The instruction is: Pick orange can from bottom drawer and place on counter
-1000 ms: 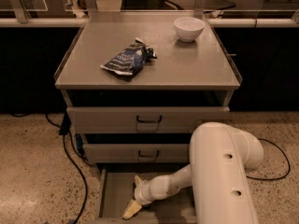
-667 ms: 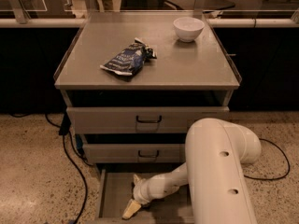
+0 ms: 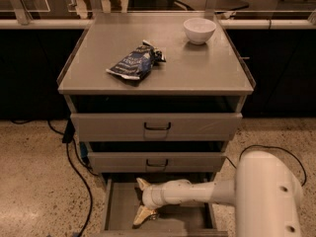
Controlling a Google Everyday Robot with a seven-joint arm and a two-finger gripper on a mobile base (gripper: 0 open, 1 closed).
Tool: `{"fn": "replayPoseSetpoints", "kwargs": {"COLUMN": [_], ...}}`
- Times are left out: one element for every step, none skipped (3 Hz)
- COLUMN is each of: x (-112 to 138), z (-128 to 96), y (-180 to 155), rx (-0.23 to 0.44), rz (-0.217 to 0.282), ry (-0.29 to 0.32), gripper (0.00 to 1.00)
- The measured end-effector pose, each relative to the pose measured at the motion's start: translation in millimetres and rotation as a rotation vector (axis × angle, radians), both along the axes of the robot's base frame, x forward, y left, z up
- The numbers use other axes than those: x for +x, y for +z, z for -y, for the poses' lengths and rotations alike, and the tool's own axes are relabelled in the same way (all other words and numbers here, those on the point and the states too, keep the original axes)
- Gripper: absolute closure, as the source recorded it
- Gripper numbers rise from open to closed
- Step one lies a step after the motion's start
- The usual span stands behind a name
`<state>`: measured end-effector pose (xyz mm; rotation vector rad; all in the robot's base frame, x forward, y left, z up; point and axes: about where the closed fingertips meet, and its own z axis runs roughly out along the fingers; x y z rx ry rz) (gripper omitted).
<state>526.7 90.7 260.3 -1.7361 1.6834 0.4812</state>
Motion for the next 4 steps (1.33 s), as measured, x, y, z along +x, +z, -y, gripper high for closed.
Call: {"fn": "replayPoseSetpoints", "kwargs": {"x": [20.8, 20.8, 18.4, 18.4], "z": [12.8, 12.8, 11.0, 10.9], "y": [22.2, 22.1, 24.8, 25.0], "rx": [0.026, 0.026, 0.125, 0.130], "rz": [0.045, 0.045, 0.050, 0.050], "ry": [-0.009, -0.009, -0.054, -0.059], "gripper": [0.00, 0.00, 0.00, 0.00]}}
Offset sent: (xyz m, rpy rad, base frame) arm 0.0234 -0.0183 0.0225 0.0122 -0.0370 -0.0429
